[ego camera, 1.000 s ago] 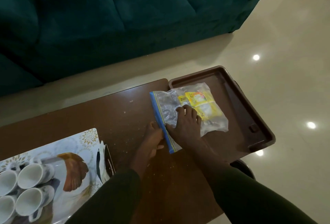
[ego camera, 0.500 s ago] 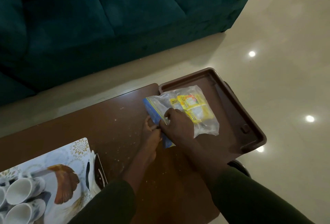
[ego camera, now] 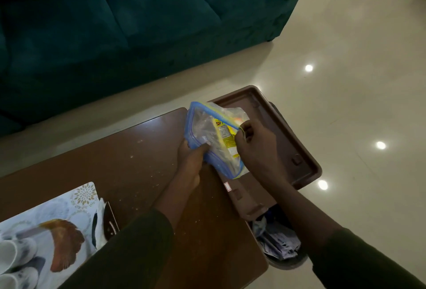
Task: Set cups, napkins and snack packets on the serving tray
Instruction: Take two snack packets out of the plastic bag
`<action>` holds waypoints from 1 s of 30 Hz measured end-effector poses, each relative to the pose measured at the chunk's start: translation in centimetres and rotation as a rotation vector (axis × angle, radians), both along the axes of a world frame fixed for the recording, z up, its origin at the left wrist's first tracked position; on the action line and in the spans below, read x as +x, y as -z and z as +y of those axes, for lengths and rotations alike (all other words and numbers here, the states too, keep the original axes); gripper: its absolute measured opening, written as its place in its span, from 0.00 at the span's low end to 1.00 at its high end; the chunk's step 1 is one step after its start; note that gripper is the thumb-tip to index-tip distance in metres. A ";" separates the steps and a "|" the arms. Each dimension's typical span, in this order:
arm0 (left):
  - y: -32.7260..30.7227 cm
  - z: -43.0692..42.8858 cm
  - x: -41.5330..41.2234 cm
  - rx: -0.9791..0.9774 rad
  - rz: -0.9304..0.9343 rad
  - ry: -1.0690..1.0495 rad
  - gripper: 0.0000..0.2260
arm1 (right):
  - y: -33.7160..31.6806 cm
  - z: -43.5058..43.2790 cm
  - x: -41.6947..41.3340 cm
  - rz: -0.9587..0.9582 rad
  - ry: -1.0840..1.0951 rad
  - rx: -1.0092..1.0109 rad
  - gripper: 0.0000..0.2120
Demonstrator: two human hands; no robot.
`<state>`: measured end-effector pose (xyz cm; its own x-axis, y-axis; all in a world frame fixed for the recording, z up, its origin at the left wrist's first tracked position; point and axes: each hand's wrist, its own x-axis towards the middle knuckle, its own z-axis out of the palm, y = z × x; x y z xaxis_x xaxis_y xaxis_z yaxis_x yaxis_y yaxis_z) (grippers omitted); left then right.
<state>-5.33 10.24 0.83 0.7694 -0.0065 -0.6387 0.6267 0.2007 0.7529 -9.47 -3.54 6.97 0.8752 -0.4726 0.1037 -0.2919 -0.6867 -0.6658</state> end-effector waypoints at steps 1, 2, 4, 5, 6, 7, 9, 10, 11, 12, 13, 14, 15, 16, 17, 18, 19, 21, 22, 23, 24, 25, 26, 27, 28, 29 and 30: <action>-0.4 -0.5 0.1 0.002 -0.053 0.031 0.18 | -0.4 -0.4 -0.1 -0.030 0.030 0.013 0.03; -1.0 -1.1 0.2 -0.001 -0.105 0.054 0.17 | -0.8 -0.8 0.0 -0.065 0.057 0.023 0.02; -2.4 -2.0 0.7 -0.010 -0.195 0.088 0.16 | -2.0 -1.5 0.2 -0.138 0.098 0.022 0.01; -3.2 -2.4 1.1 -0.009 -0.228 0.102 0.16 | -2.7 -1.8 0.4 -0.164 0.111 0.022 0.01; -4.1 -2.6 1.5 -0.008 -0.256 0.117 0.16 | -3.4 -1.9 0.6 -0.181 0.121 0.027 0.01; -5.0 -2.6 1.8 -0.017 -0.279 0.124 0.18 | -4.2 -1.9 0.7 -0.193 0.129 0.033 0.01; -7.3 -2.2 2.3 -0.066 -0.316 0.088 0.20 | -5.9 -1.4 0.7 -0.225 0.142 0.062 0.02; -8.6 -1.8 2.3 -0.099 -0.329 0.054 0.21 | -6.7 -1.0 0.6 -0.242 0.145 0.086 0.02; -9.9 -1.2 2.2 -0.127 -0.343 0.029 0.22 | -7.5 -0.5 0.4 -0.257 0.142 0.118 0.03; -11.2 -0.5 2.1 -0.144 -0.361 0.019 0.22 | -8.2 0.0 0.1 -0.263 0.133 0.153 0.04; -12.3 0.3 1.8 -0.149 -0.378 0.022 0.22 | -8.8 0.7 -0.2 -0.263 0.120 0.194 0.05; -13.3 1.3 1.4 -0.146 -0.394 0.037 0.22 | -9.3 1.4 -0.5 -0.258 0.109 0.232 0.06; -14.1 2.3 0.9 -0.137 -0.405 0.061 0.22 | -9.5 2.1 -0.9 -0.247 0.102 0.259 0.06; -14.7 3.5 0.3 -0.121 -0.413 0.088 0.22 | -9.5 2.9 -1.3 -0.223 0.097 0.271 0.07; -15.0 4.7 -0.3 -0.097 -0.417 0.112 0.22 | -9.4 3.7 -1.7 -0.187 0.092 0.279 0.07; -15.2 6.1 -0.9 -0.064 -0.418 0.125 0.21 | -9.0 4.5 -2.1 -0.148 0.087 0.287 0.07; -15.2 7.5 -1.5 -0.027 -0.417 0.127 0.20 | -8.5 5.2 -2.6 -0.120 0.082 0.298 0.05; -14.5 9.9 -2.7 0.042 -0.399 0.113 0.18 | -7.4 6.3 -3.8 -0.062 0.056 0.308 0.07; -13.9 11.0 -3.3 0.090 -0.385 0.112 0.17 | -6.8 6.8 -4.4 -0.012 0.030 0.312 0.08; -13.2 11.9 -4.0 0.146 -0.364 0.123 0.18 | -6.2 7.2 -5.0 0.051 0.003 0.308 0.08; -12.5 12.6 -4.6 0.197 -0.333 0.150 0.18 | -5.9 7.7 -5.5 0.112 -0.020 0.294 0.09; -12.0 13.0 -5.2 0.234 -0.300 0.188 0.19 | -5.7 8.1 -6.0 0.152 -0.038 0.278 0.11; -11.7 13.5 -5.7 0.256 -0.274 0.226 0.19 | -5.7 8.6 -6.3 0.166 -0.052 0.267 0.11; -11.4 13.8 -6.1 0.272 -0.264 0.252 0.19 | -6.0 9.2 -6.5 0.154 -0.066 0.263 0.11; -11.4 14.1 -6.3 0.290 -0.266 0.263 0.19 | -6.5 9.9 -6.8 0.119 -0.088 0.265 0.10; -11.4 14.4 -6.4 0.312 -0.278 0.268 0.19 | -7.2 10.8 -7.0 0.067 -0.120 0.273 0.09; -11.5 14.6 -6.4 0.333 -0.296 0.273 0.19 | -7.8 11.6 -7.2 0.013 -0.160 0.301 0.08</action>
<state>-11.71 24.87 12.33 0.9158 -0.0659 -0.3962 0.3738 -0.2209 0.9008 -16.66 8.10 14.78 0.9412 -0.3365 -0.0308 -0.2056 -0.4980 -0.8425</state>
